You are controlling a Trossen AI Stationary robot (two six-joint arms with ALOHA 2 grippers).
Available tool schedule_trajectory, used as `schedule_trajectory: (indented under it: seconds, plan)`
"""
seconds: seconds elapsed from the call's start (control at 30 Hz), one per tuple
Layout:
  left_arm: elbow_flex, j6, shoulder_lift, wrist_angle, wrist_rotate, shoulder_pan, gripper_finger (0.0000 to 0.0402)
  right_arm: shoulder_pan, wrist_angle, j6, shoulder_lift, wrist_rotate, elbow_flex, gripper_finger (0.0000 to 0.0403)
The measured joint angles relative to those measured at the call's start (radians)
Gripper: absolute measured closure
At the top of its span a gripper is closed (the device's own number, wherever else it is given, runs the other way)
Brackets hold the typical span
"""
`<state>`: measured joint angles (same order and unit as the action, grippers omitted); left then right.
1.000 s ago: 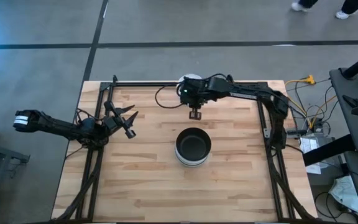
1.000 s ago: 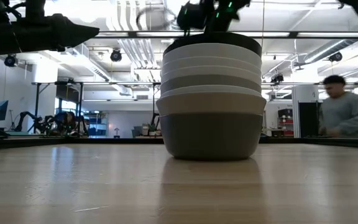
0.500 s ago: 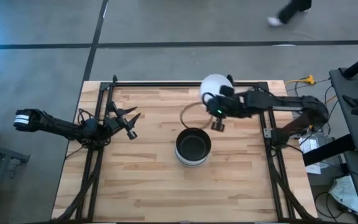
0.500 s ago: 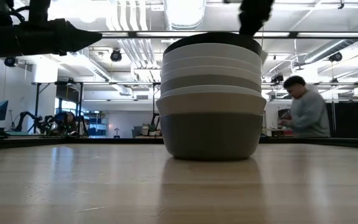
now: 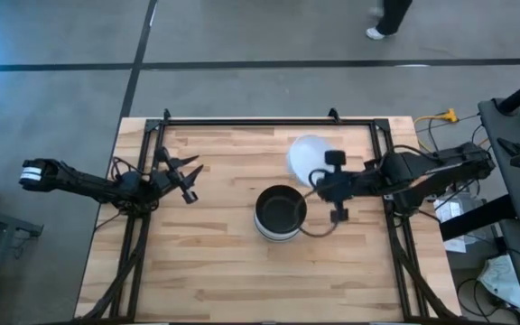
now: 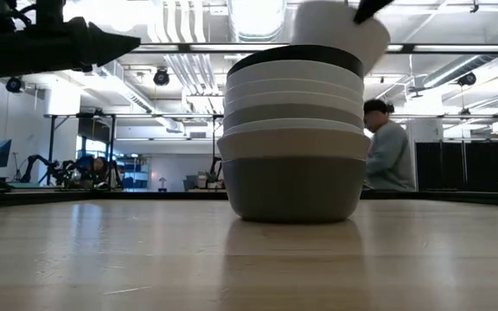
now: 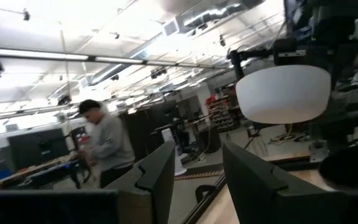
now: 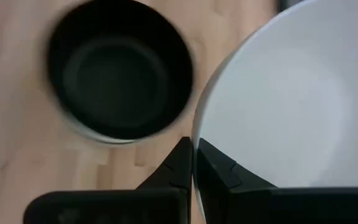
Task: Nest bowls inside each other
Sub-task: Stack the white bowl on top of the black bowl
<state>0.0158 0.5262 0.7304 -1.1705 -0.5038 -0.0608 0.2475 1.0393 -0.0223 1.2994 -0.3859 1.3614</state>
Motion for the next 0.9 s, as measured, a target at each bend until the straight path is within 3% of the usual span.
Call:
schedule_trajectory:
  seconds: [0.2,0.5,0.9]
  plan:
    - [0.001,-0.003,-0.003,-0.002,0.041,0.000,0.0281,0.051,0.045,-0.231,0.090,0.139,0.127,0.0394]
    - [0.002,-0.024,-0.006,-0.010,0.047,0.000,0.0281,0.075,0.258,-0.275,0.307,0.229,0.432,0.0394]
    - [0.003,-0.026,-0.004,-0.008,0.048,0.000,0.0281,0.089,0.418,-0.321,0.579,0.319,0.701,0.0394]
